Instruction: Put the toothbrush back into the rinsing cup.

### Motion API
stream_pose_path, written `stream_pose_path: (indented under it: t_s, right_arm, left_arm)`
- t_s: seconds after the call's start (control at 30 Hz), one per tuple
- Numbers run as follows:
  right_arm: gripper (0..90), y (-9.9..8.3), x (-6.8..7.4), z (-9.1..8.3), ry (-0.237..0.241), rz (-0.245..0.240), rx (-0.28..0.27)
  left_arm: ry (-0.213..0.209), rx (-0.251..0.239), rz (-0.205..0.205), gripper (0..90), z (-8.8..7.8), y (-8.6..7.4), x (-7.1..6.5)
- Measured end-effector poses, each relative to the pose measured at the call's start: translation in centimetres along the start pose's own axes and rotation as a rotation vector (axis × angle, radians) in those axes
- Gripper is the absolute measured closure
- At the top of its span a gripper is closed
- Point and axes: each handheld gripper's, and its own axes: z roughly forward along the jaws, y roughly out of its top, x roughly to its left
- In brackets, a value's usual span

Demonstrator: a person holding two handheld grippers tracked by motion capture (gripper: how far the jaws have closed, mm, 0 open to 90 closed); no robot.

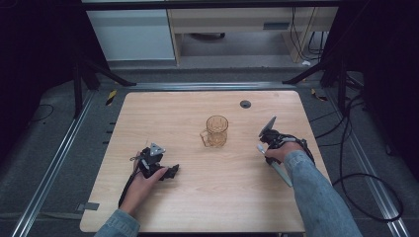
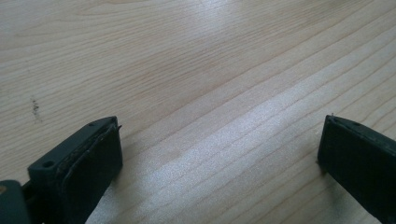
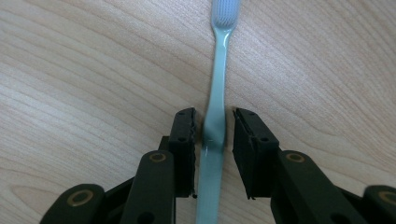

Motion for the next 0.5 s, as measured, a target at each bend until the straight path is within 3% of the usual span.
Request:
stream_pose_path:
  t_s: [0.2,0.5]
  right_arm:
    - [71.2,0.20,-0.08,0.12,0.010,0.015,0.011]
    - [78.1,0.63,-0.33,0.19,0.014,-0.002,0.034]
  left_arm:
    - [-0.001,0.000,0.000,0.0,0.00,0.00,0.01]
    - [-0.001,0.000,0.000,0.0,0.00,0.00,0.01]
